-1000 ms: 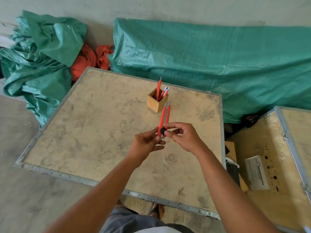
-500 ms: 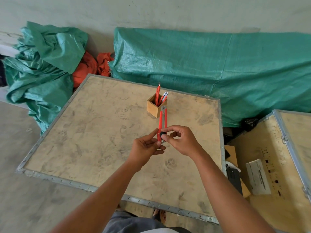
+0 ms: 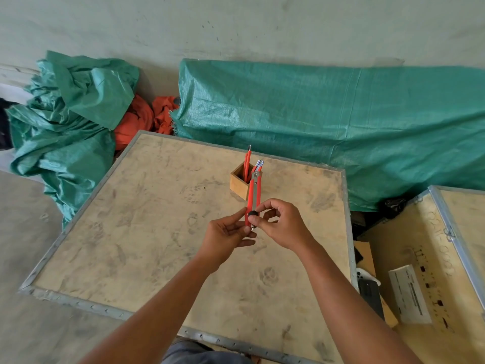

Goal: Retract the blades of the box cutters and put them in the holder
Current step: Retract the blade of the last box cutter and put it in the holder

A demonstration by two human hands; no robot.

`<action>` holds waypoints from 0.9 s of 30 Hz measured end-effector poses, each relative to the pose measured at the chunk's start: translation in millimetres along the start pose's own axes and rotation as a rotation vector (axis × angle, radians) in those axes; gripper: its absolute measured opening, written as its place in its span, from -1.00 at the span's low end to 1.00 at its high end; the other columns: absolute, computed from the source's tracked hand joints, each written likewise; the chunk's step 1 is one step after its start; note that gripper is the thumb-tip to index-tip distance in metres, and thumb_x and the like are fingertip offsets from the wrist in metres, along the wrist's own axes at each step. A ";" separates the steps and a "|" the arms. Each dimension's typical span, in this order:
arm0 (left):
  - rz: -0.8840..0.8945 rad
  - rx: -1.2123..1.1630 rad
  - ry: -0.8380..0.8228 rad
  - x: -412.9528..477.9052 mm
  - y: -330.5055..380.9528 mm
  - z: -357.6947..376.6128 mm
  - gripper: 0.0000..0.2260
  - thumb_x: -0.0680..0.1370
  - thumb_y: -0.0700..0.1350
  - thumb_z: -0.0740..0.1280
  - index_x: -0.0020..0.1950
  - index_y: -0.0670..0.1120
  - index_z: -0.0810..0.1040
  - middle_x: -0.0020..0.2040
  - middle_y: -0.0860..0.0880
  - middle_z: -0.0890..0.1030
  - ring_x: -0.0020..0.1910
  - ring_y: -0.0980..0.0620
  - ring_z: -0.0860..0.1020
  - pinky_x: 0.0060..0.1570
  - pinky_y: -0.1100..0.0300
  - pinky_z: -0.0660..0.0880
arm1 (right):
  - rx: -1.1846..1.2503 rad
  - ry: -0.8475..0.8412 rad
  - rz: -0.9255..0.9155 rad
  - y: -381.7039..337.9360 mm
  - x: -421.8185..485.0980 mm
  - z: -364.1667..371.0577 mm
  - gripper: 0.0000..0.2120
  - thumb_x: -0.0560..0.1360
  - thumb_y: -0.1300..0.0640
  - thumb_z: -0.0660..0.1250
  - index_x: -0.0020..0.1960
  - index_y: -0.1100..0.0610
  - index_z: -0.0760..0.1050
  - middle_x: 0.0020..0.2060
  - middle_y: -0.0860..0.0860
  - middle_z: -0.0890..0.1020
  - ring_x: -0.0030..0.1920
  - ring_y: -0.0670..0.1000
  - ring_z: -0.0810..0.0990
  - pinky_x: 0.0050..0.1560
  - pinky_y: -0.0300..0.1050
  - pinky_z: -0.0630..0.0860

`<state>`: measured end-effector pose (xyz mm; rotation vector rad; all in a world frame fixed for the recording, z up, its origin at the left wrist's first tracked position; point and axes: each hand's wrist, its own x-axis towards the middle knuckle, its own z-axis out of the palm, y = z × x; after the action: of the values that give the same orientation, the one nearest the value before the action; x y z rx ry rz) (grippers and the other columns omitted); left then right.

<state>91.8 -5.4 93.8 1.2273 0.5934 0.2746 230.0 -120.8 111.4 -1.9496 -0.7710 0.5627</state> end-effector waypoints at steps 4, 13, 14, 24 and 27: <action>-0.022 0.035 -0.040 21.1 7.4 -7.8 -0.59 0.52 -0.41 0.38 0.33 -0.12 0.55 -0.02 -0.24 0.71 -0.11 -0.08 0.70 -0.03 -0.08 0.66 | 0.156 -0.016 0.041 1.1 25.0 -2.2 -0.82 0.52 0.06 0.49 0.12 -0.03 0.69 0.04 -0.07 0.75 0.00 -0.03 0.75 -0.02 0.02 0.73; -0.002 0.313 0.026 109.0 36.6 -21.0 -0.59 0.49 -0.36 0.43 0.33 -0.16 0.55 0.03 -0.11 0.71 -0.02 -0.03 0.68 0.05 -0.02 0.64 | 0.108 0.107 0.025 -2.4 108.6 -21.1 -0.74 0.47 0.33 0.51 0.09 0.07 0.72 -0.06 0.00 0.74 -0.12 0.06 0.78 -0.10 -0.02 0.74; 0.020 0.388 0.058 121.4 38.8 -23.5 -0.59 0.48 -0.31 0.46 0.32 -0.13 0.57 0.04 -0.04 0.71 0.02 0.00 0.67 0.10 -0.02 0.62 | 0.093 0.138 0.028 -1.0 121.0 -21.2 -0.75 0.46 0.32 0.51 0.08 0.06 0.72 -0.08 -0.03 0.73 -0.14 0.06 0.77 -0.10 0.00 0.74; -0.054 0.933 0.161 203.2 20.0 -28.8 -0.07 0.34 0.03 0.59 0.57 -0.08 0.16 0.53 -0.10 0.30 0.48 -0.13 0.30 0.40 -0.04 0.31 | -0.118 0.302 0.004 33.3 190.3 12.2 -0.75 0.45 0.30 0.52 0.09 0.07 0.73 0.01 0.05 0.76 -0.16 0.02 0.75 0.01 -0.04 0.70; -0.085 0.994 0.144 214.7 9.1 -25.9 -0.11 0.32 0.08 0.59 0.51 -0.12 0.24 0.45 -0.14 0.41 0.40 -0.18 0.39 0.31 -0.08 0.43 | -0.193 0.244 -0.016 42.9 191.8 27.0 -0.75 0.45 0.31 0.52 0.10 0.11 0.74 0.01 0.06 0.77 -0.06 0.02 0.74 0.08 -0.08 0.68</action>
<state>254.0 126.4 37.5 2.1374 0.9551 -0.0296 358.3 16.4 47.4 -2.1383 -0.7045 0.2402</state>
